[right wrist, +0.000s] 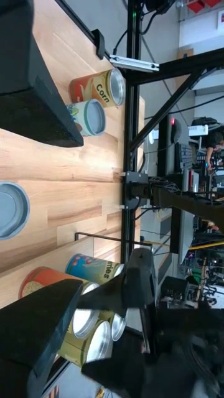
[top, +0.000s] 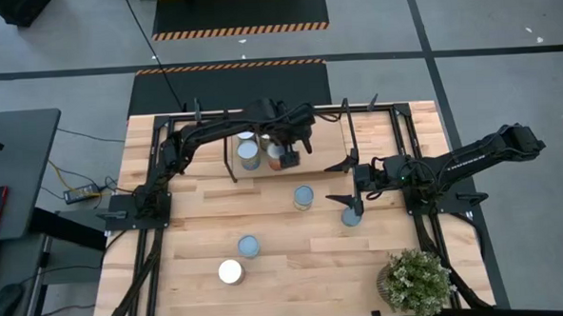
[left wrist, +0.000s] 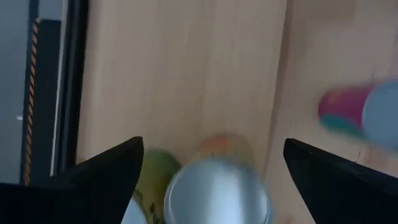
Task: Pick and place cans onto a shelf
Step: Put the canned pineapple on the shelf
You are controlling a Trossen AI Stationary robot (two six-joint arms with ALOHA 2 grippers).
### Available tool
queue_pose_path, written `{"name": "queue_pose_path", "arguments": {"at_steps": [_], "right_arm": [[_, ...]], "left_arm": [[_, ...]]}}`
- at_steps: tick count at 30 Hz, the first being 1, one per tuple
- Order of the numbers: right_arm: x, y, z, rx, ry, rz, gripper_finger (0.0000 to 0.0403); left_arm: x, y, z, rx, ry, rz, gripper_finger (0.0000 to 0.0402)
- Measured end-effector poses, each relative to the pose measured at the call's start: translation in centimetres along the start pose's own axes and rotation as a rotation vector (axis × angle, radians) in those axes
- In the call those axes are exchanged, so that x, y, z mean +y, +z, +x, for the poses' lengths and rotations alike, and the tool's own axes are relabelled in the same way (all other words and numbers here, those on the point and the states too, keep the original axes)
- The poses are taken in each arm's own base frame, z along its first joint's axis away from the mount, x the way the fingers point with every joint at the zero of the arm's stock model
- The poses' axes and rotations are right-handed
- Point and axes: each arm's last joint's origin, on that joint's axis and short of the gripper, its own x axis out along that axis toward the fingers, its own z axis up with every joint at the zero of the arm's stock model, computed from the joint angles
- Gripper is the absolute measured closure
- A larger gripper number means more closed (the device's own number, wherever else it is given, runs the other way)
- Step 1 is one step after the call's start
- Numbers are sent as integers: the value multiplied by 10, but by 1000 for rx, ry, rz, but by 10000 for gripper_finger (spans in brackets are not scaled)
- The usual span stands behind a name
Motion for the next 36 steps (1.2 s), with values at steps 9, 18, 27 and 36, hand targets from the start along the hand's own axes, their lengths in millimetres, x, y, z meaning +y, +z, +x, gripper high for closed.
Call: {"name": "queue_pose_path", "arguments": {"at_steps": [9,18,27,36], "right_arm": [[0,0,0,0,0,-3,31],[0,0,0,0,0,-2,31],[0,0,0,0,0,1,31],[0,0,0,-1,0,1,31]], "left_arm": [[-17,10,-2,-50,203,6,8],[-32,4,-4,26,269,-28,8],[-33,-5,15,87,270,-28,8],[-35,-14,20,177,283,12,8]]}}
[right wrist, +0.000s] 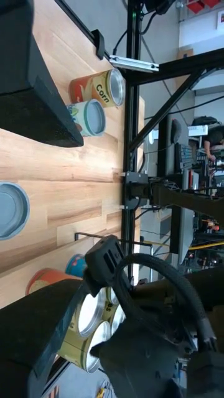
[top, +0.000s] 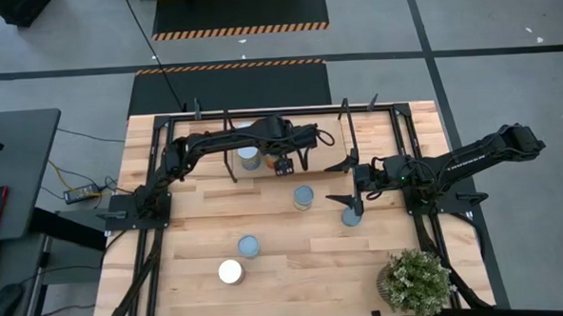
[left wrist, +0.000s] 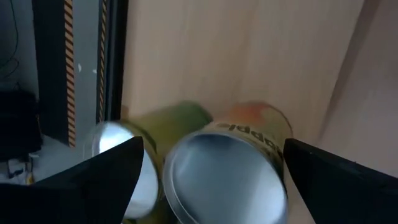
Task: Pick and place cans onto a shelf
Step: Put the canned pineapple on the shelf
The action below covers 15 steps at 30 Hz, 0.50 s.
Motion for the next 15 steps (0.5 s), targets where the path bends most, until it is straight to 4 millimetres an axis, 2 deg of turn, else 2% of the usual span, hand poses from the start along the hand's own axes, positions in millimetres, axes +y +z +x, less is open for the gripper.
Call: {"name": "queue_pose_path", "arguments": {"at_steps": [10,15], "right_arm": [[0,0,0,0,0,0,31],[0,0,0,0,0,0,31]], "left_arm": [[-6,-17,-5,160,51,27,8],[-16,-14,-9,127,31,42,8]]}}
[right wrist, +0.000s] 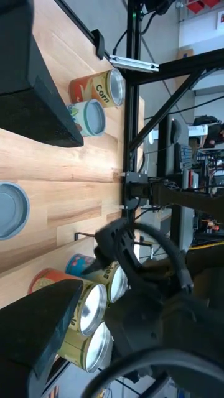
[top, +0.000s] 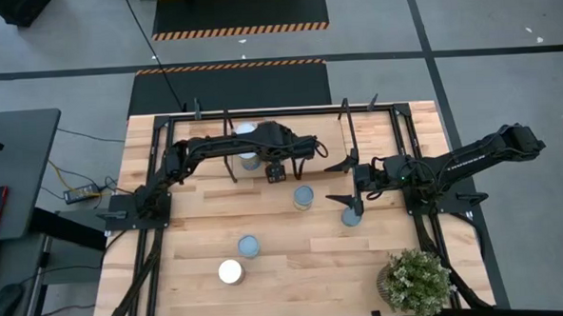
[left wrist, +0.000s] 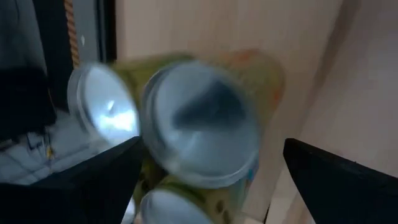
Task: Pick and place cans onto a shelf
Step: Put the canned pineapple on the shelf, then put the canned corn on the shelf
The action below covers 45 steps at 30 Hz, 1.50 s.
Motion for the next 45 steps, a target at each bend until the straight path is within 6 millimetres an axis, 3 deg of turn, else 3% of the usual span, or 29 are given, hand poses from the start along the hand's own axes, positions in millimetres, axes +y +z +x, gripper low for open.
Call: {"name": "queue_pose_path", "arguments": {"at_steps": [9,19,27,35,45], "right_arm": [[1,1,0,-7,9,5,31],[4,1,-1,-8,25,-3,31],[4,1,-1,-8,25,-8,31],[4,1,-1,-8,25,-8,31],[4,1,-1,-7,25,-8,31]], "left_arm": [[-1,23,-4,-225,36,-31,8],[17,14,6,-118,95,-57,8],[9,4,3,-31,89,-43,8],[-17,-3,-15,-6,10,14,8],[-85,-20,-50,76,-345,-70,8]]}}
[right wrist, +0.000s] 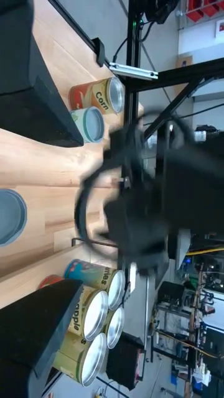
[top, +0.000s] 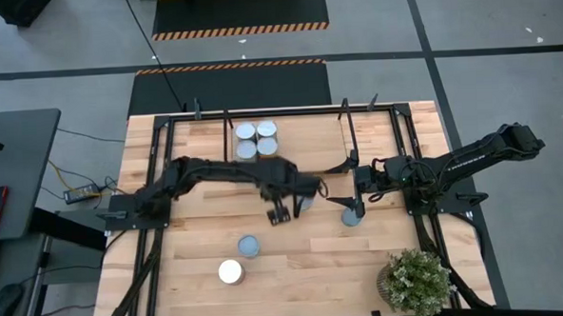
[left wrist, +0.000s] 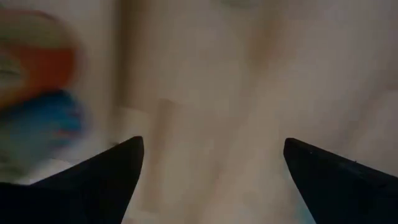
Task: Pick and place cans onto a shelf
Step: Put the canned corn on the shelf
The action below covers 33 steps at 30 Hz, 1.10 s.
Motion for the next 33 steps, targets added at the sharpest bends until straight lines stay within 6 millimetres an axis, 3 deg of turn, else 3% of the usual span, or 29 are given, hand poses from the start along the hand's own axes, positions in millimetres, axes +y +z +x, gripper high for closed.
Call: {"name": "queue_pose_path", "arguments": {"at_steps": [9,16,22,25,33], "right_arm": [[0,0,0,0,0,7,31],[0,0,0,1,1,8,31],[1,-4,3,19,0,12,31],[1,-4,6,10,-7,14,31],[2,-5,11,-6,-7,7,31]], "left_arm": [[-58,-34,-29,47,-229,-121,8],[-109,-85,-62,-62,-182,-109,9],[-138,-136,-82,-211,-95,-167,22],[-141,-165,-79,-195,-75,-230,28],[-137,-237,-43,-16,6,-291,45]]}}
